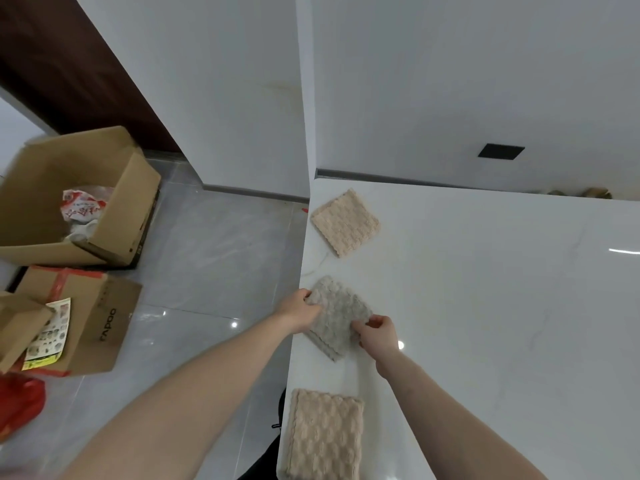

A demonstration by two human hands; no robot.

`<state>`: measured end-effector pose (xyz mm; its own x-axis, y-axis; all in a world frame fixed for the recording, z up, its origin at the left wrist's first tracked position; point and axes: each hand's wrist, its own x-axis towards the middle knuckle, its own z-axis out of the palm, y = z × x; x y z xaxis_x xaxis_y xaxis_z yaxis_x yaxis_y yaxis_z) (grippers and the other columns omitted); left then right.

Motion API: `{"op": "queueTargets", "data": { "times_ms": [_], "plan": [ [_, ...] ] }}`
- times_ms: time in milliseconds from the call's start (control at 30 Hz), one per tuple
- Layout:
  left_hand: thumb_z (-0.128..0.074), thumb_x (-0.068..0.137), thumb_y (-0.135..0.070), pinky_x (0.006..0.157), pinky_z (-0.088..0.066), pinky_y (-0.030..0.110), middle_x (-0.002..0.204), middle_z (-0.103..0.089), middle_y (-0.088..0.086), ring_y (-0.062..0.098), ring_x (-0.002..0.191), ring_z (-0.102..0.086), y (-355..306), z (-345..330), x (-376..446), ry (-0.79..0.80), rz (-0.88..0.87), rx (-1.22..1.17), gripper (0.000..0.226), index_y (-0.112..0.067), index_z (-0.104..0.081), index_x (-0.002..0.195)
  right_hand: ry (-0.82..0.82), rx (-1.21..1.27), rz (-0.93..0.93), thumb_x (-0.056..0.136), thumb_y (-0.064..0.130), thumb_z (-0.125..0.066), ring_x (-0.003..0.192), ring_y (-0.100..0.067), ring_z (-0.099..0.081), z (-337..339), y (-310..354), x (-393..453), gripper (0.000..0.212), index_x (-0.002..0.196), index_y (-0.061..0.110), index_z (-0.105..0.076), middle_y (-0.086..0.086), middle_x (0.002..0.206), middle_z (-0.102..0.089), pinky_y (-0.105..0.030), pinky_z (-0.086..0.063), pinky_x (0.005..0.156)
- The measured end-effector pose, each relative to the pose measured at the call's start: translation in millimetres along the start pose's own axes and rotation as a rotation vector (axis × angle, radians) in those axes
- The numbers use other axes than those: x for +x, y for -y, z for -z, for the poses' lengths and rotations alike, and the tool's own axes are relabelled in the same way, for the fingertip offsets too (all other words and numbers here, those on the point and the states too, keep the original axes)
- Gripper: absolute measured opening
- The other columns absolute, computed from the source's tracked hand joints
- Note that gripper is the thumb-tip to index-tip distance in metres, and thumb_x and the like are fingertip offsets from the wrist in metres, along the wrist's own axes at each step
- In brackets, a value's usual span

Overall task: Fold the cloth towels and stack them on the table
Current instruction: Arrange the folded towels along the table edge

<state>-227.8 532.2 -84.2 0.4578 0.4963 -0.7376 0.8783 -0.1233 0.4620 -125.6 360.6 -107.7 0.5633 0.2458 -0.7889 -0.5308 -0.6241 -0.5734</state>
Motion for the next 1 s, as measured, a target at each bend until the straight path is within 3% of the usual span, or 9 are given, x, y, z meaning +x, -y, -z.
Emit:
{"op": "queueTargets", "data": {
  "times_ms": [67, 267, 433, 600, 700, 767, 833, 900, 1000],
  "plan": [
    [-0.061, 0.094, -0.038, 0.081, -0.050, 0.031, 0.125, -0.065, 0.006, 0.022, 0.100, -0.063, 3.9, -4.4, -2.1, -0.007, 0.011, -0.100, 0.033, -0.017, -0.061, 0.119, 0.001, -0.015, 0.040, 0.081, 0.021, -0.073, 0.082, -0.021, -0.060, 2.3, 7.6, 0.8, 0.030, 0.105, 0.014, -0.056, -0.003, 0.096, -0.064, -0.038, -0.056, 0.079],
    [-0.068, 0.092, -0.036, 0.092, -0.051, 0.037, 0.125, -0.062, 0.005, 0.024, 0.110, -0.062, 16.1, -12.6, -18.6, -0.015, 0.070, -0.248, 0.050, -0.011, -0.056, 0.133, -0.016, -0.110, 0.142, 0.089, 0.019, -0.069, 0.088, -0.013, -0.060, 11.1, 25.9, -5.1, 0.034, 0.118, 0.017, -0.050, 0.001, 0.108, -0.058, -0.026, -0.049, 0.070],
    [-0.066, 0.092, -0.039, 0.080, -0.048, 0.029, 0.121, -0.063, 0.000, 0.019, 0.103, -0.063, 32.4, -15.2, -31.0, 0.006, 0.065, -0.103, 0.048, -0.017, -0.048, 0.131, 0.011, -0.379, 0.285, 0.093, 0.016, -0.064, 0.092, -0.011, -0.064, 11.2, 5.5, -9.6, 0.055, 0.141, 0.017, -0.038, 0.002, 0.130, -0.053, -0.033, -0.057, 0.079],
    [-0.061, 0.083, -0.039, 0.083, -0.059, 0.041, 0.094, -0.072, -0.001, 0.018, 0.085, -0.071, 36.8, -16.2, -33.2, 0.011, 0.030, -0.025, 0.037, -0.020, -0.054, 0.114, 0.015, -0.485, 0.403, 0.089, 0.008, -0.053, 0.083, -0.005, -0.068, 10.2, 3.7, -13.4, 0.058, 0.144, 0.025, -0.041, 0.004, 0.130, -0.061, -0.028, -0.057, 0.072],
    [-0.061, 0.087, -0.040, 0.077, -0.053, 0.034, 0.106, -0.065, -0.002, 0.020, 0.094, -0.065, 32.1, -13.0, -41.1, -0.035, 0.017, 0.062, 0.044, -0.020, -0.047, 0.123, 0.025, -0.549, 0.432, 0.090, 0.011, -0.053, 0.098, -0.015, -0.069, 10.3, 8.4, -14.4, 0.062, 0.149, 0.024, -0.037, -0.001, 0.144, -0.052, -0.037, -0.059, 0.085],
    [-0.057, 0.091, -0.034, 0.086, -0.048, 0.036, 0.132, -0.054, 0.003, 0.026, 0.117, -0.057, 32.7, -13.6, -44.2, -0.160, -0.133, 0.213, 0.056, -0.019, -0.036, 0.142, -0.018, -0.668, 0.508, 0.094, 0.012, -0.054, 0.131, -0.025, -0.054, 10.6, 8.9, -16.3, 0.069, 0.157, 0.019, -0.027, -0.003, 0.161, -0.031, -0.039, -0.049, 0.105],
    [-0.052, 0.095, -0.023, 0.114, -0.035, 0.038, 0.162, -0.028, 0.006, 0.027, 0.146, -0.032, 33.9, -16.2, -46.3, -0.238, -0.395, 0.361, 0.068, -0.018, -0.023, 0.157, -0.023, -0.833, 0.645, 0.096, 0.013, -0.051, 0.153, -0.027, -0.022, 10.6, 5.3, -17.7, 0.076, 0.162, 0.018, -0.016, -0.003, 0.170, -0.009, -0.038, -0.028, 0.122],
    [-0.045, 0.100, -0.022, 0.127, -0.015, 0.038, 0.171, -0.004, 0.005, 0.025, 0.156, -0.008, 37.1, -19.8, -42.7, -0.199, -0.565, 0.536, 0.071, -0.016, -0.013, 0.162, 0.056, -1.032, 0.748, 0.098, 0.018, -0.046, 0.158, -0.024, 0.003, 8.8, -1.4, -19.9, 0.078, 0.164, 0.019, -0.004, -0.002, 0.171, 0.011, -0.039, -0.011, 0.129],
    [-0.032, 0.105, -0.028, 0.127, -0.009, 0.046, 0.170, 0.014, 0.004, 0.024, 0.157, 0.013, 45.3, -29.0, -33.0, -0.078, -0.549, 0.765, 0.068, -0.015, 0.002, 0.163, 0.166, -1.202, 0.693, 0.105, 0.030, -0.038, 0.157, -0.022, 0.019, 5.8, -17.1, -20.2, 0.075, 0.163, 0.020, 0.009, 0.002, 0.167, 0.027, -0.046, -0.006, 0.129]
  ]
}}
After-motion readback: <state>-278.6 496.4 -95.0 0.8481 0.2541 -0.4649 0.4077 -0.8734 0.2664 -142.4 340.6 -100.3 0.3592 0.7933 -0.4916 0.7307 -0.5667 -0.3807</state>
